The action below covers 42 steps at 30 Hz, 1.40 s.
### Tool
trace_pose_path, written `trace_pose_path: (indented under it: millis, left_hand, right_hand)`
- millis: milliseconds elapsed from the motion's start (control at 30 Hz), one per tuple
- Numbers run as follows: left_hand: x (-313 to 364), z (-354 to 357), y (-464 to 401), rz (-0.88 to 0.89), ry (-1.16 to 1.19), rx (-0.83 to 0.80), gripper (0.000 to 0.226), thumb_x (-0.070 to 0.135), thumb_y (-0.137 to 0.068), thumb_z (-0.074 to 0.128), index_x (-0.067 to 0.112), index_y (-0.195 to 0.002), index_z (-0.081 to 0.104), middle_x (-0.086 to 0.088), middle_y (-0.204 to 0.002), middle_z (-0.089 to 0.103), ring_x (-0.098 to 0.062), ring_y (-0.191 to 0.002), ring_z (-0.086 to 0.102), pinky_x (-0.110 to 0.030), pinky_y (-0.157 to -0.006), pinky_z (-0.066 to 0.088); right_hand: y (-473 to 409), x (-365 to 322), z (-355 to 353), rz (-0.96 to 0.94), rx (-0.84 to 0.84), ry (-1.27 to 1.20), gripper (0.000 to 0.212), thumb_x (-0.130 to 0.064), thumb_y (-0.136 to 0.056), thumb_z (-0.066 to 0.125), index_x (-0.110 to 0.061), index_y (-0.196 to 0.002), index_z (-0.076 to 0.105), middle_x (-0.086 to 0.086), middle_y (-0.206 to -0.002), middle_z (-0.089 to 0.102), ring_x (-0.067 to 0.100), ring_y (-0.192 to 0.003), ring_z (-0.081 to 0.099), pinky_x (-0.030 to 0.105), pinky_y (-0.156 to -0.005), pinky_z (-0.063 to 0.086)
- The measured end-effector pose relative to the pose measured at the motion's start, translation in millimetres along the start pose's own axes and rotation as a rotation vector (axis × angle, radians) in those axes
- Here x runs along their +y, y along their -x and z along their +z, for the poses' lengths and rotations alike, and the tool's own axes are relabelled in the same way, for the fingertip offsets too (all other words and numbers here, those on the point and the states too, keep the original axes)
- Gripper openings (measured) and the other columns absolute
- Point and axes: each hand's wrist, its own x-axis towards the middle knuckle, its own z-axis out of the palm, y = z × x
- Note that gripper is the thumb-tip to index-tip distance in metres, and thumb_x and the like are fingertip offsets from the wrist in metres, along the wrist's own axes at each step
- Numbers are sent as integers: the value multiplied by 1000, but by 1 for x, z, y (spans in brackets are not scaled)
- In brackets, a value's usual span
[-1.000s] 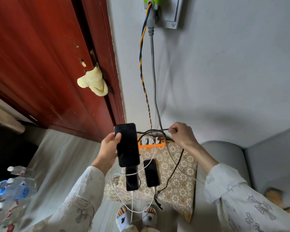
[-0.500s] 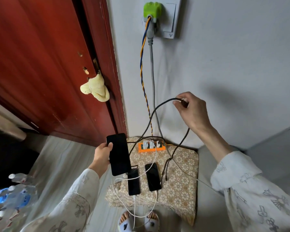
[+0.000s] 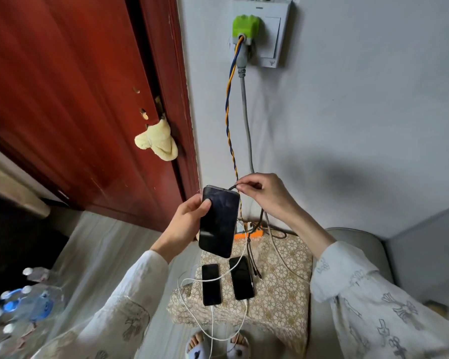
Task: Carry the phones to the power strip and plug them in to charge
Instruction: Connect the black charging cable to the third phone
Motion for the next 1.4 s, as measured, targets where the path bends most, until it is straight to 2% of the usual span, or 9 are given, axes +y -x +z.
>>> trace_pose_path:
  millis: [233, 333, 467, 633, 733, 867, 1033, 1200, 1400]
  left_hand:
    - [16, -16, 7, 49, 174, 143, 18, 16, -97, 36, 11, -88, 51, -10, -83, 63, -26, -71, 64, -35, -54, 53]
    - [25, -30, 9, 97, 287, 249, 20, 14, -96, 36, 12, -83, 51, -9, -86, 61, -24, -78, 63, -38, -70, 54]
    - [30, -43, 11, 66, 119, 292, 14, 14, -97, 38, 10, -96, 51, -8, -90, 59, -23, -83, 59, -32, -67, 52]
    - [30, -35, 17, 68, -81, 144, 24, 16, -95, 43, 18, -81, 62, -5, -84, 65, -20, -80, 61, -30, -65, 50]
    - [33, -21, 18, 69, -190, 51, 23, 18, -94, 45, 23, -85, 65, 4, -80, 69, -14, -78, 65, -25, -58, 51]
    - [36, -4, 19, 41, -220, -30, 15, 17, -95, 44, 10, -95, 56, -12, -92, 59, -27, -89, 57, -45, -78, 47]
    - [37, 4, 24, 61, -54, -19, 17, 12, -96, 39, 9, -94, 55, -12, -93, 60, -28, -90, 56, -41, -74, 47]
    - [43, -12, 23, 145, 213, 77, 19, 10, -96, 36, 6, -91, 53, -7, -83, 69, -20, -78, 67, -31, -63, 56]
    - [48, -49, 17, 159, 145, 275, 16, 13, -95, 41, 13, -87, 55, -5, -90, 65, -19, -88, 65, -31, -75, 53]
  right_hand:
    - [6, 50, -6, 256, -202, 269, 14, -23, -87, 58, -16, -77, 64, -6, -66, 64, 10, -60, 59, 14, -50, 38]
    - [19, 73, -9, 375, -170, 233, 23, -24, -88, 56, -6, -80, 68, 11, -83, 71, 16, -61, 56, 22, -53, 36]
    - [22, 66, -13, 273, -81, 163, 23, -26, -90, 54, -12, -79, 70, 13, -74, 69, 12, -54, 52, 24, -54, 36]
    - [10, 25, -9, 69, -174, 178, 22, -24, -88, 58, -10, -97, 71, -5, -58, 56, 1, -38, 39, 13, -43, 28]
    - [7, 4, -1, -3, -223, 175, 18, -19, -87, 59, -11, -99, 70, -7, -81, 64, -6, -55, 52, 5, -51, 37]
    - [2, -12, 1, -89, -192, 178, 18, -8, -86, 57, -8, -98, 70, -3, -90, 66, 5, -81, 58, 1, -67, 40]
    - [-1, 2, -4, -33, -123, 207, 14, -14, -86, 59, -12, -92, 72, -10, -77, 63, 8, -71, 58, 4, -59, 38]
    - [6, 49, -11, 244, -33, 176, 19, -21, -88, 55, -13, -78, 69, -1, -64, 64, 8, -57, 55, 12, -50, 37]
    - [20, 71, -14, 259, -10, 192, 28, -27, -89, 54, -12, -72, 70, 4, -76, 72, 13, -70, 64, 28, -69, 45]
